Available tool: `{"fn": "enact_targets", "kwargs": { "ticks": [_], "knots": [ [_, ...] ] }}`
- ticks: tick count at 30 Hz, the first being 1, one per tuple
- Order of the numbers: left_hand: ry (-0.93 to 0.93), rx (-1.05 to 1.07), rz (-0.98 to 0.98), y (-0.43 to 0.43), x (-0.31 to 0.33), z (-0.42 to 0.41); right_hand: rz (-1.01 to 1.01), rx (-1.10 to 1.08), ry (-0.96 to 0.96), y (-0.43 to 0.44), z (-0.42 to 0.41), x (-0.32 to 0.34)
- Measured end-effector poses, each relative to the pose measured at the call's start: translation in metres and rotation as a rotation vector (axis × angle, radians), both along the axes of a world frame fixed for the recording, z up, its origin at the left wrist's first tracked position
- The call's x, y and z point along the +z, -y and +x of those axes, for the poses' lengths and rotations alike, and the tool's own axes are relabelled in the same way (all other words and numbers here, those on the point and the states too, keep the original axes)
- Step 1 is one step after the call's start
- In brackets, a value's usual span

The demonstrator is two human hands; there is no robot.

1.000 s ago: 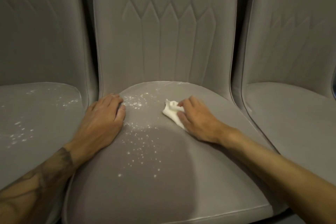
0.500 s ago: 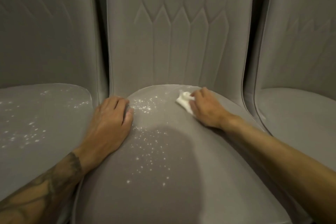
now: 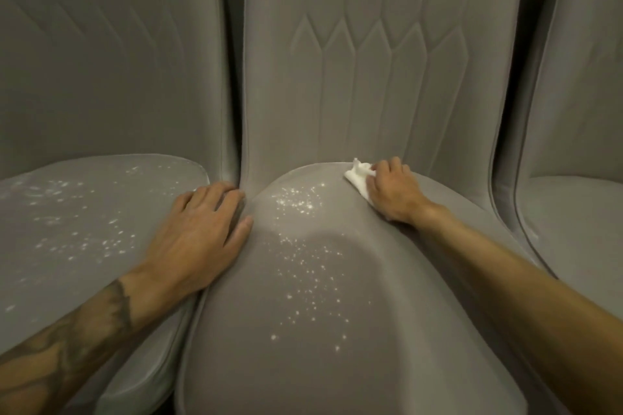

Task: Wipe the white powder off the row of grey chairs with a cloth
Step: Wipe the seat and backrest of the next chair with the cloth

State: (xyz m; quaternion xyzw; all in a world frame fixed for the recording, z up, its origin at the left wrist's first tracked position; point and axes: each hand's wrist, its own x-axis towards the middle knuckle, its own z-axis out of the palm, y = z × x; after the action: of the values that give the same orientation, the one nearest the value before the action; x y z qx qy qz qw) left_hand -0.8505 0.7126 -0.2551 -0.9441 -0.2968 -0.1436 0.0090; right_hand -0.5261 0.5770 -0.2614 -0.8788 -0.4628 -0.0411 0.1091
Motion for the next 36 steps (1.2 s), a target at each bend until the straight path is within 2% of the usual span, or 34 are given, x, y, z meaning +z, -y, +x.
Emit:
{"fn": "enact_targets", "kwargs": {
  "ticks": [2, 6, 8, 12, 14, 16, 20, 26, 32, 34, 36],
  "knots": [
    [-0.040, 0.053, -0.032, -0.007, -0.001, -0.004, -0.011, -0.013, 0.004, -0.017, -0.014, -0.001],
    [0.012, 0.083, -0.139, -0.012, -0.011, -0.002, 0.068, 0.272, -0.069, -0.020, -0.056, -0.007],
    [0.036, 0.078, -0.169, -0.013, -0.015, -0.002, 0.063, 0.334, -0.066, -0.012, -0.049, -0.006],
    [0.055, 0.089, -0.183, -0.013, -0.018, -0.001, -0.018, 0.049, -0.012, -0.016, -0.013, -0.001],
    [0.061, 0.093, -0.186, -0.014, -0.019, -0.002, -0.013, 0.006, -0.006, -0.031, -0.025, 0.001],
    [0.066, 0.084, -0.190, -0.015, -0.020, -0.002, 0.028, 0.106, -0.035, -0.043, -0.051, -0.001],
    [0.072, 0.080, -0.187, -0.015, -0.021, -0.003, 0.092, 0.450, -0.048, -0.029, -0.080, -0.008],
    [0.096, 0.066, -0.168, -0.015, -0.023, -0.003, 0.030, 0.171, -0.026, -0.052, -0.045, -0.002],
    [0.101, 0.047, -0.148, -0.015, -0.024, -0.004, 0.102, 0.518, -0.073, -0.033, -0.093, -0.006],
    [0.104, 0.043, -0.150, -0.016, -0.025, -0.004, 0.064, 0.463, -0.038, -0.034, -0.075, 0.000],
    [0.112, 0.041, -0.140, -0.016, -0.026, -0.004, 0.049, 0.317, -0.033, -0.044, -0.054, 0.000]
  ]
}}
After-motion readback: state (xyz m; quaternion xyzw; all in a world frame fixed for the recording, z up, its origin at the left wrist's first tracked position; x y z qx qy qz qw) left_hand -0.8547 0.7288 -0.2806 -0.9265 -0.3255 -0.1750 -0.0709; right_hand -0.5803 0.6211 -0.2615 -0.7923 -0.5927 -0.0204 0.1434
